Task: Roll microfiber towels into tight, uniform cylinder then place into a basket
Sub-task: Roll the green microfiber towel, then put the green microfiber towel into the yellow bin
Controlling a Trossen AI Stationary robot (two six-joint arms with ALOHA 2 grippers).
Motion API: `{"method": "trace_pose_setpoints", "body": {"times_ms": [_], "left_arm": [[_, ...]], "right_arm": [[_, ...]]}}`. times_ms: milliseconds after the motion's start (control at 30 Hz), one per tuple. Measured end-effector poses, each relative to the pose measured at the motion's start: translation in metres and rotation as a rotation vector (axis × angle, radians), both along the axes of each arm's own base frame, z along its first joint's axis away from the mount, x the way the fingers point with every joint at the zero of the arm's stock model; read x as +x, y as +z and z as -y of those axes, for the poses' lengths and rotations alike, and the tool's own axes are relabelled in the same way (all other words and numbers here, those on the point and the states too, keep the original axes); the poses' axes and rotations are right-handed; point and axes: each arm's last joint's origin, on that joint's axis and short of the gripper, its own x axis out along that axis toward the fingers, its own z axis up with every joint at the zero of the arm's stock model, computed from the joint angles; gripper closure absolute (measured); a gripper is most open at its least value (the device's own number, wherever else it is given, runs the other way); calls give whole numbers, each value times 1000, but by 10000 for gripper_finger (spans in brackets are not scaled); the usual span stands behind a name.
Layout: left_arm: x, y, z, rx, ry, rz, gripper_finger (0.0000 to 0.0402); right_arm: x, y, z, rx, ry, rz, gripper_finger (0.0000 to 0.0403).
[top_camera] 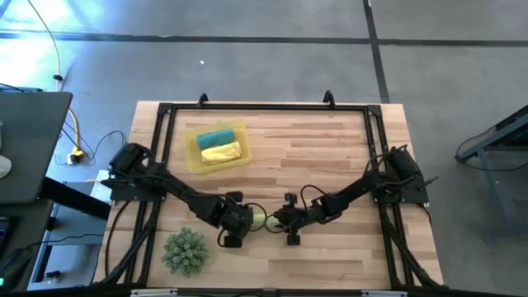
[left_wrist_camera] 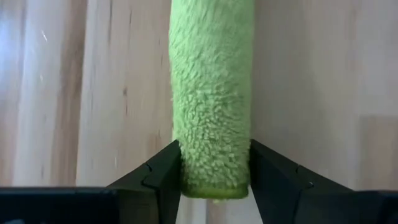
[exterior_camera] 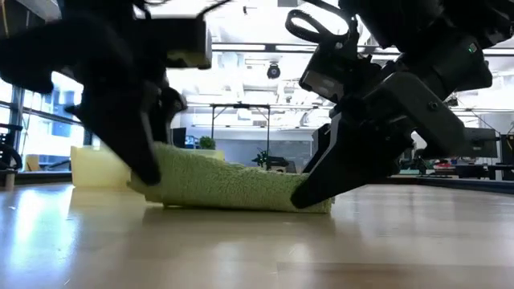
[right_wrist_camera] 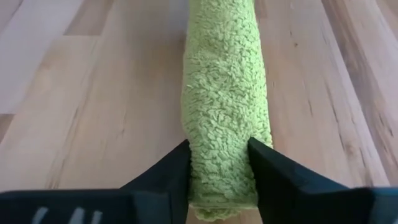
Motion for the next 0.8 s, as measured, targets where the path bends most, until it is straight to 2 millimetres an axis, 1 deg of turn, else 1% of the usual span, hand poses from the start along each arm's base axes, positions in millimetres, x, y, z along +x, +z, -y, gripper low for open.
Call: {"method": "trace_pose_setpoints", "body": {"times_ms": [67, 167, 400, 467, 533, 600, 667, 733, 800], "left_arm": [[-1, 7, 0, 0, 0, 18, 245], [-6, 11, -1, 17, -1, -10, 245], [-9, 12, 6, 56, -40, -5, 245], [-10, 12, 8, 108, -74, -7, 245], [-14, 15, 7, 206, -80, -42, 245], [-18, 21, 4, 307, -38, -80, 245], [-21, 25, 2, 363, 17, -99, 245], [-19, 28, 1, 351, 47, -88, 245], [-15, 32, 3, 299, 44, -78, 245]], "right_arm": [[0, 0, 1, -8, 5, 0, 274], [0, 0, 1, -26, 4, 7, 280], [0, -1, 1, -27, 5, 9, 281], [0, -1, 1, -27, 5, 10, 281], [0, -1, 1, -27, 5, 10, 281], [0, -1, 1, -23, -1, 10, 281], [0, -1, 1, -12, -12, 8, 281], [0, -1, 1, -7, -18, 8, 281], [0, -1, 1, -5, -20, 8, 281]]}}
